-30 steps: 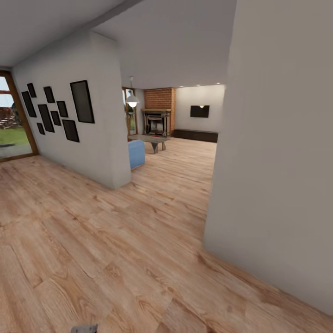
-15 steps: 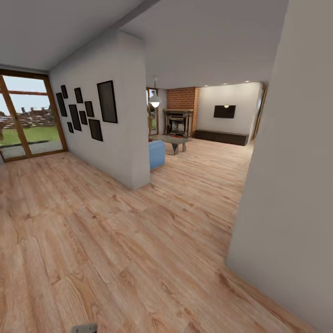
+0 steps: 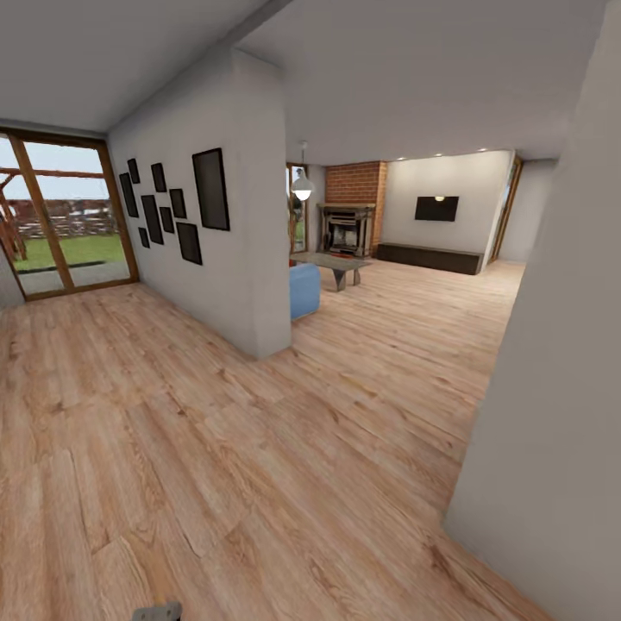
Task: Move the two storage containers from the living room to the garage. In the garage, place one container on the floor and stack the other container on top of it (either order is fine).
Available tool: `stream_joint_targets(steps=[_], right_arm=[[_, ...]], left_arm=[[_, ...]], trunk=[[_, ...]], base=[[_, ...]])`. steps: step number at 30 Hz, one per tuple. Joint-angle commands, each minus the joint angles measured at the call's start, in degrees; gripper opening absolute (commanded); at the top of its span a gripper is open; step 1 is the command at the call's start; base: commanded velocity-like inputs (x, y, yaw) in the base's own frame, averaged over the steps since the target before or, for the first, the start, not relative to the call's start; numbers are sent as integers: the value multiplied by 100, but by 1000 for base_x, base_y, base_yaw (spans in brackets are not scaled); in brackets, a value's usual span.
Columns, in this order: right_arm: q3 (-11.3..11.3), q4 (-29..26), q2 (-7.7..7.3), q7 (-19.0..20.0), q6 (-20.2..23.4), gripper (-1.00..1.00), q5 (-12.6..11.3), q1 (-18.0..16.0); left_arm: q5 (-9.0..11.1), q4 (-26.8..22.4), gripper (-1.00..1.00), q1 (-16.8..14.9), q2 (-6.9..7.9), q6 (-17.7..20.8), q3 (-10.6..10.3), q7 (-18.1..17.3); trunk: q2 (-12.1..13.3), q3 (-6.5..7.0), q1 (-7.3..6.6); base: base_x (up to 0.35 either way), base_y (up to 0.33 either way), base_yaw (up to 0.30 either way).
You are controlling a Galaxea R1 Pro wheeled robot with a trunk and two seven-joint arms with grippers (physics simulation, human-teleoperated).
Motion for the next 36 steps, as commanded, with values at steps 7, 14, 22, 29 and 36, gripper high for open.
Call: stream_joint_targets(steps=[7, 14, 22, 29, 36], right_arm=[[6, 4, -1, -2, -17, 100, 19, -4], [6, 4, -1, -2, -17, 100, 19, -4], [6, 4, -1, -2, -17, 100, 19, -4], [6, 4, -1, -2, -17, 100, 19, -4], [6, 4, -1, -2, -17, 100, 19, -4]], left_arm=[[2, 6, 100, -4, -1, -20, 30, -6], [2, 6, 100, -4, -1, -20, 30, -6], [2, 6, 100, -4, -1, -20, 30, -6], [2, 6, 100, -4, -1, -20, 30, -6], [2, 6, 100, -4, -1, -20, 30, -6]], trunk=[[-3, -6, 3], [-3, -6, 3], [-3, -6, 3], [-3, -6, 3], [-3, -6, 3]], base=[[346, 0, 3], [346, 0, 0], [347, 0, 0], [347, 0, 0], [347, 0, 0]])
